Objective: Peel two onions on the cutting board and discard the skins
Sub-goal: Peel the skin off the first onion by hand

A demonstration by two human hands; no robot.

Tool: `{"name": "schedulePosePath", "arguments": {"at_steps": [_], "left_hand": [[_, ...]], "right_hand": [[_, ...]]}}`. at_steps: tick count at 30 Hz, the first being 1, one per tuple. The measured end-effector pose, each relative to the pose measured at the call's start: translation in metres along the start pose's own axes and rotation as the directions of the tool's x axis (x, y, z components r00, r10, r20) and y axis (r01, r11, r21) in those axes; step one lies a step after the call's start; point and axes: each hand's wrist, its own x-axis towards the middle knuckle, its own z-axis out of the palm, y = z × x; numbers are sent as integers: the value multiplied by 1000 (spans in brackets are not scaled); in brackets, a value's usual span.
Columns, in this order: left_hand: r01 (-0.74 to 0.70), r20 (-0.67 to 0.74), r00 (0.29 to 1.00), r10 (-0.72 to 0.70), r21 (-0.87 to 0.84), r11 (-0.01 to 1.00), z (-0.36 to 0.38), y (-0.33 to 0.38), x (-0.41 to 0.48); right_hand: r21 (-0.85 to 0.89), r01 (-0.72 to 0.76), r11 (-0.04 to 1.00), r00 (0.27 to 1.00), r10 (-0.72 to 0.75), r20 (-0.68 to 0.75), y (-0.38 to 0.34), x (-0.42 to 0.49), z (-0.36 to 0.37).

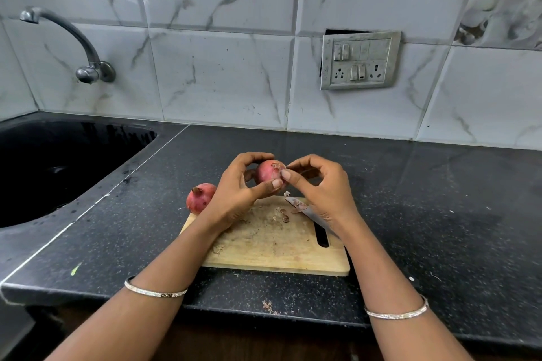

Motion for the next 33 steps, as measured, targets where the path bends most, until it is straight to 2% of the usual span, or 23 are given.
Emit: {"name": "schedulePosePath", "arguments": {"at_steps": [6,10,13,19,24,30,33], "left_hand": [[9,9,1000,-9,-7,1000,1,3,-1],[26,18,1000,-26,-25,999,0,4,-1],[19,22,1000,-19,-10,1000,1,5,-2],[25,5,1000,-25,-25,999,1,7,-1],[-10,16,1000,10,5,1000,1,5,-1],[-5,51,999,4,10,1000,1,8,-2],[-4,62,998,3,11,1000,0,7,-1]], "right_hand": [[-108,-8,994,999,3,-41,6,4,0],[-135,-26,991,992,9,-128,10,6,-3],[-157,-33,987,995,17,-102,12,6,-3],[-53,31,998,997,-34,-62,6,4,0],[20,-43,999,998,42,49,9,2,3],[129,-74,989,997,72,18,7,2,1],[91,-55,994,999,54,5,9,3,1]]}}
